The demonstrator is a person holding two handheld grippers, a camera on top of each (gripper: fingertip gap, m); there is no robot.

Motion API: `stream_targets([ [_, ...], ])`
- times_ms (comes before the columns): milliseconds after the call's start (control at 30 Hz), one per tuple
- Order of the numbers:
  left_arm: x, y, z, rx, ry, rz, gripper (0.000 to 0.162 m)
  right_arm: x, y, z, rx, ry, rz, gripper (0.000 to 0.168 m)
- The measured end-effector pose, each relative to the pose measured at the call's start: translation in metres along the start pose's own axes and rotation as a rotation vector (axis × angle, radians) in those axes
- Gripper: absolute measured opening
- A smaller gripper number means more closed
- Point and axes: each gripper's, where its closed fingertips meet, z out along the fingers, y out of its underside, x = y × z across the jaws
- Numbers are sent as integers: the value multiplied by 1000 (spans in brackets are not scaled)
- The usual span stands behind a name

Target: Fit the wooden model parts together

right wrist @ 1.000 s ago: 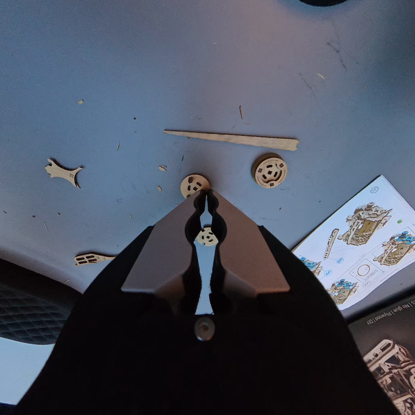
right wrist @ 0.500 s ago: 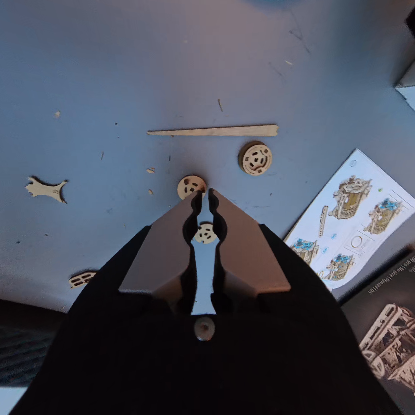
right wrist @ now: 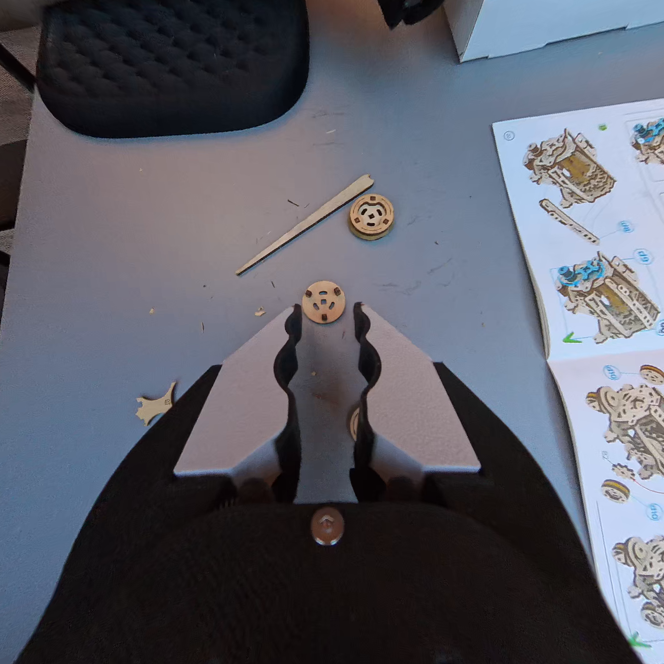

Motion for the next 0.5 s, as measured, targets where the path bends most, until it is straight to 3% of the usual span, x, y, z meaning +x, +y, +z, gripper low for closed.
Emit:
stream_targets([
  [67, 0, 1, 0, -6, -1, 0, 23, 1, 2, 6, -21, 17, 11, 34],
  [200, -2, 1, -1, 0, 0, -10, 23, 3, 7, 10, -49, 48, -31, 34],
  [300, -2, 2, 0, -2, 4, -17, 23, 6, 5, 9, -42, 70, -94, 33],
  [367, -2, 2, 0, -4, 7, -20, 23, 3, 5, 10, -35, 38, -114, 22],
  [500, -2, 2, 0, -4, 8, -21, 23, 4, 4, 10, -30, 13, -136, 22],
])
